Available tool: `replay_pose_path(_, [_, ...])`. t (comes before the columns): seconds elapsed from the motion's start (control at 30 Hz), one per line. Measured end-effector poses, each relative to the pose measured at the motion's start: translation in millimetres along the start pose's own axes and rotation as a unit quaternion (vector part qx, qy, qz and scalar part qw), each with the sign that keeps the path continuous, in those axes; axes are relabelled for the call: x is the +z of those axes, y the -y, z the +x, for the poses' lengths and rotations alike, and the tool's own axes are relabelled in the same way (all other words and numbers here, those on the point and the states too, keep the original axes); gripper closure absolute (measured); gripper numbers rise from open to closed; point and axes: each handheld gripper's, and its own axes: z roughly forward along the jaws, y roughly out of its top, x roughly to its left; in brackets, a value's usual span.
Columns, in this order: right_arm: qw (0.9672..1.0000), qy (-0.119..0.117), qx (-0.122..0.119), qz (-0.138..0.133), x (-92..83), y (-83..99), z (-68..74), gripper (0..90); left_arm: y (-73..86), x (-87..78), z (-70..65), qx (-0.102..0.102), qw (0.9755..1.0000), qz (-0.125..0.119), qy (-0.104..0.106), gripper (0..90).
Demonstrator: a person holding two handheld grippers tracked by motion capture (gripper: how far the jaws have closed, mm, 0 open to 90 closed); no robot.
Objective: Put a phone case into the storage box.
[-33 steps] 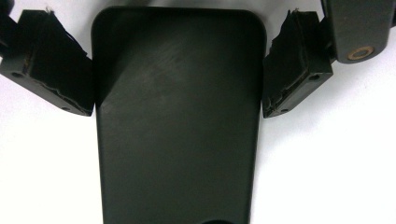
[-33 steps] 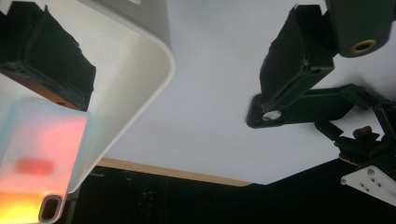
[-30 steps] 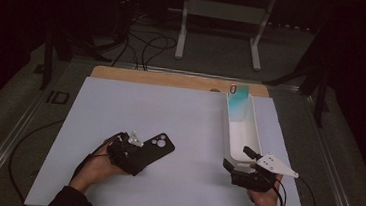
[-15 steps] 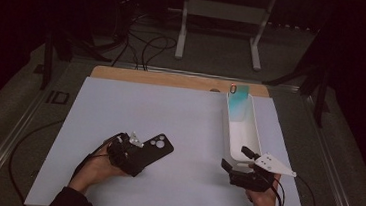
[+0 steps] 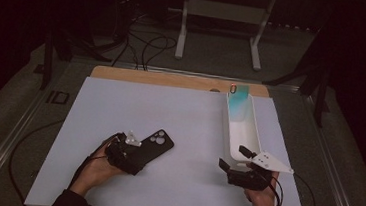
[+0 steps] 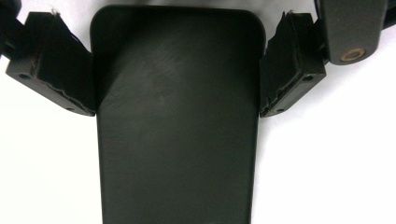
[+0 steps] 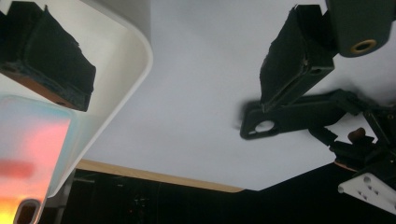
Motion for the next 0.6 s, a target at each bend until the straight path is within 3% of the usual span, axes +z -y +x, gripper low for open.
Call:
replay_pose_path(0.2, [0.9998, -0.003, 0.013, 0.017, 3.2, -3.0, -1.1, 10.3, -0.8, -5.7, 4.3, -0.01, 0.9997, -0.02, -0.011, 15.9])
replay_pose_path(0.37, [0.9997, -0.005, 0.017, 0.015, 4.6, -13.3, -2.4, 10.2, -2.6, -14.7, 4.4, -0.017, 0.9981, -0.055, -0.021, 15.8])
replay_pose_path(0.53, [0.9996, -0.008, 0.02, 0.016, 9.3, -24.6, -2.8, 10.2, -7.6, -25.7, 4.2, -0.02, 0.9941, -0.1, -0.036, 15.7])
replay_pose_path(0.6, [0.9996, -0.001, 0.022, 0.018, 12.7, -29.2, -3.0, 10.1, -8.4, -27.4, 4.5, -0.023, 0.9932, -0.107, -0.038, 15.7])
